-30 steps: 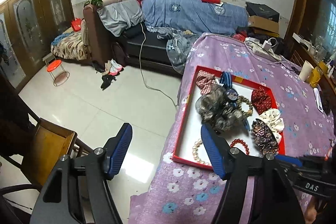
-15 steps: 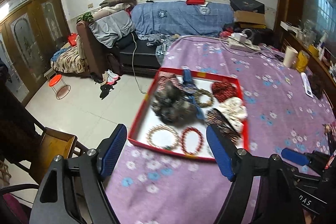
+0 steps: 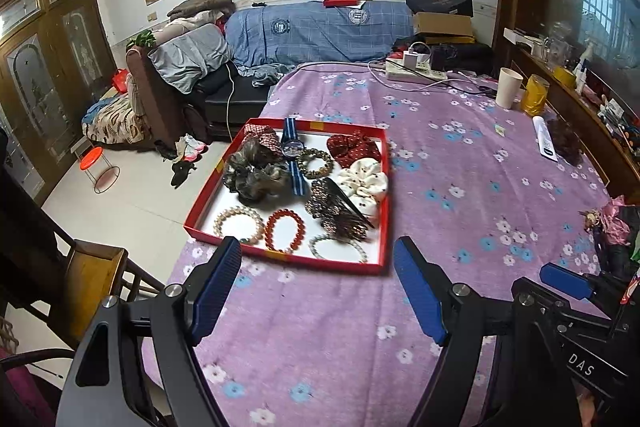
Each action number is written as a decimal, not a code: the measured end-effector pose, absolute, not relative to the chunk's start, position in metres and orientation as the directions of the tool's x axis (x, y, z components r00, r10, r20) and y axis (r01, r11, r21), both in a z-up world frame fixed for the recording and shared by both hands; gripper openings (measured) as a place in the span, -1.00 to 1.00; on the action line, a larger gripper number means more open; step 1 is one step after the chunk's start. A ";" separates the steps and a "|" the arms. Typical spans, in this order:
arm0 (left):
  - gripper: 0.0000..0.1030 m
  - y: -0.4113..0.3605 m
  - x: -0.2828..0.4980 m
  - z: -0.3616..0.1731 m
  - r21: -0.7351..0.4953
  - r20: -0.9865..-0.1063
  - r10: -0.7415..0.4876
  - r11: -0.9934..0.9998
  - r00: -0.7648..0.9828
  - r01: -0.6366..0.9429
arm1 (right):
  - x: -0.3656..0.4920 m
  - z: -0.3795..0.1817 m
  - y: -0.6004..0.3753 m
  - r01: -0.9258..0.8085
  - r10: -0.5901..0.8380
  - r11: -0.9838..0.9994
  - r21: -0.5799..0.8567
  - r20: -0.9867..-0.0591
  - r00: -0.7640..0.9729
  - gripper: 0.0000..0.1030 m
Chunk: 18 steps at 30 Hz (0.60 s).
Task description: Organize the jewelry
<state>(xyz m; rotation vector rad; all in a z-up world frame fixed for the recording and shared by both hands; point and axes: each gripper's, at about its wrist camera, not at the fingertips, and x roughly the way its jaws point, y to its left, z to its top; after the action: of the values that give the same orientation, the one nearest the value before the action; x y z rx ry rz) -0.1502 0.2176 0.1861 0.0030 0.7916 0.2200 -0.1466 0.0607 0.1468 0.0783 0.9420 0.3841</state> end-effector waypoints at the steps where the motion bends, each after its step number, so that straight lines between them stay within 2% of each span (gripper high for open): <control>1: 0.50 0.214 -0.152 0.186 0.085 -0.704 0.198 0.977 0.682 -0.197 | -0.148 0.147 0.057 -0.287 0.353 0.930 0.229 -0.772 0.528 -0.08; 8: 0.51 0.203 -0.166 0.191 0.091 -0.693 0.225 0.970 0.685 -0.226 | -0.160 0.155 0.044 -0.315 0.358 0.925 0.211 -0.758 0.546 -0.07; 14: 0.58 0.195 -0.174 0.192 0.106 -0.681 0.252 0.963 0.688 -0.248 | -0.165 0.152 0.037 -0.330 0.368 0.920 0.212 -0.754 0.544 -0.04; 18: 0.65 0.190 -0.182 0.196 0.111 -0.640 0.278 0.956 0.716 -0.271 | -0.167 0.150 0.036 -0.339 0.363 0.920 0.197 -0.757 0.544 -0.03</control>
<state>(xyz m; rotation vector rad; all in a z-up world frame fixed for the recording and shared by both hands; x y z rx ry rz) -0.1816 0.1904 0.1961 0.0095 0.7104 0.3040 -0.1668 0.0361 0.1497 0.0284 0.9046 0.4170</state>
